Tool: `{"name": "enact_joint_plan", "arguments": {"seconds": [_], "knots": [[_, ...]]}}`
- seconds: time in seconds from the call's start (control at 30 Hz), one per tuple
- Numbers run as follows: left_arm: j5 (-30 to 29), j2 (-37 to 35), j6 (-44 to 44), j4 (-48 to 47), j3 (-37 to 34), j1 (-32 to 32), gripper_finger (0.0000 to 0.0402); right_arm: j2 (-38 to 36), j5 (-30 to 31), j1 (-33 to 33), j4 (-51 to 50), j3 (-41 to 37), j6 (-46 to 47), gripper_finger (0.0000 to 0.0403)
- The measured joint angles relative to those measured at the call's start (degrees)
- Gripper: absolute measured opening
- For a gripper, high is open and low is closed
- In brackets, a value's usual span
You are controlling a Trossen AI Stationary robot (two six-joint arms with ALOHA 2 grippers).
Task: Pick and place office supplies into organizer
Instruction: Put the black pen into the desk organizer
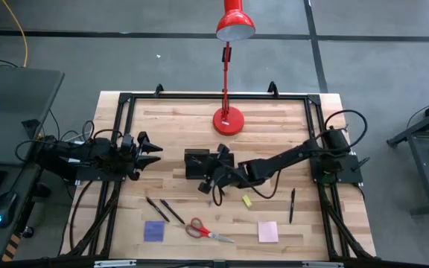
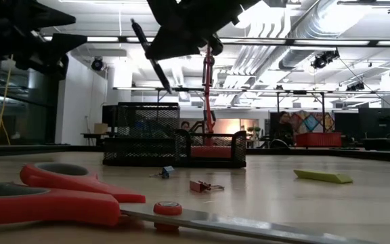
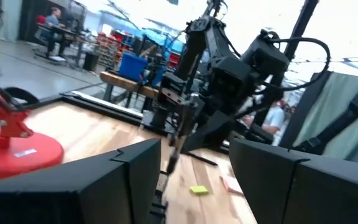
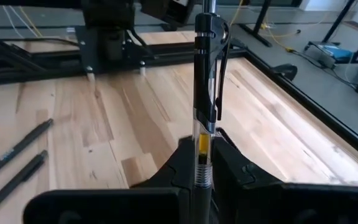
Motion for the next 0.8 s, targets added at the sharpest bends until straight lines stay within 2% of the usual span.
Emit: {"name": "enact_joint_plan", "arguments": {"seconds": [0.2, 0.43, 0.63, 0.8], "knots": [[-0.40, 6.52, 2.12, 6.31, 0.00, 0.02, 0.0184, 0.00, 0.08, 0.07, 0.78, 0.00, -0.96, 0.0016], [0.12, 19.44, 3.34, 22.14, 0.02, 0.02, 0.0184, 0.00, 0.36, 0.83, 1.35, 0.00, -2.26, 0.0016], [0.12, 30.89, 3.10, 30.03, -0.02, 0.00, 0.0184, 0.02, 0.17, 0.90, 3.83, -0.01, -3.93, 0.0016], [0.25, 39.86, 3.67, 40.19, 0.00, 0.00, 0.0184, 0.02, -1.44, 0.77, 5.47, -0.02, -3.47, 0.0016]]}}
